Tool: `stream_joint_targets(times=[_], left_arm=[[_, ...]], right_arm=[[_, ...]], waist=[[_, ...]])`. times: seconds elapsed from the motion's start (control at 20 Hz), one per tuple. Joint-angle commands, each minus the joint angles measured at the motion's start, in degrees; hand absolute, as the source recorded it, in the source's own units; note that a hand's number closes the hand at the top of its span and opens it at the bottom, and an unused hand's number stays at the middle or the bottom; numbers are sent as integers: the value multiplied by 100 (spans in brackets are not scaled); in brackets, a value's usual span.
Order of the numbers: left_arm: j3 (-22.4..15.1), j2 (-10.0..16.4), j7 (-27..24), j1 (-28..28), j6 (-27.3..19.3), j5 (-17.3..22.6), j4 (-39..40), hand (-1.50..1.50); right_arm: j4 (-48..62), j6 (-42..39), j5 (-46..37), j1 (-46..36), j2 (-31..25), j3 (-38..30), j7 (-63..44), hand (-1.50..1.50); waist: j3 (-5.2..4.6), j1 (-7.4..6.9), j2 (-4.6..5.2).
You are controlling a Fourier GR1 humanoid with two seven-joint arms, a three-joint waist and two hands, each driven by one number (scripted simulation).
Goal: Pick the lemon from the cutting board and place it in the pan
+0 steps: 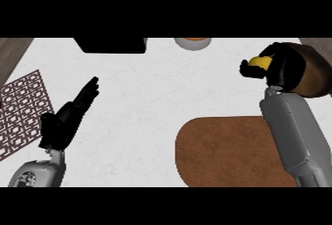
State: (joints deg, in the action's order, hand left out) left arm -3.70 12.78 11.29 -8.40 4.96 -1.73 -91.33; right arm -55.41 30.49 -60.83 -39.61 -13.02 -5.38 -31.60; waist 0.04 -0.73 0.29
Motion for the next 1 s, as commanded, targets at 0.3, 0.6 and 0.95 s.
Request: stream_joint_targets(times=[0.3,0.6,0.95], left_arm=[[133,34,21,-234,166,30,77,0],[-13,-164,246,-437,31,-123,95,0],[-39,-148,42,-123,229,-13,40,0]], right_arm=[[2379,1008,763,-588,-1226,-1101,1869,150],[3606,1443,975,-983,-1495,-1481,2674,150],[4019,1563,1373,-809,-1833,-1899,3618,150]], waist=[[6,-79,44],[17,-199,104],[28,-278,138]])
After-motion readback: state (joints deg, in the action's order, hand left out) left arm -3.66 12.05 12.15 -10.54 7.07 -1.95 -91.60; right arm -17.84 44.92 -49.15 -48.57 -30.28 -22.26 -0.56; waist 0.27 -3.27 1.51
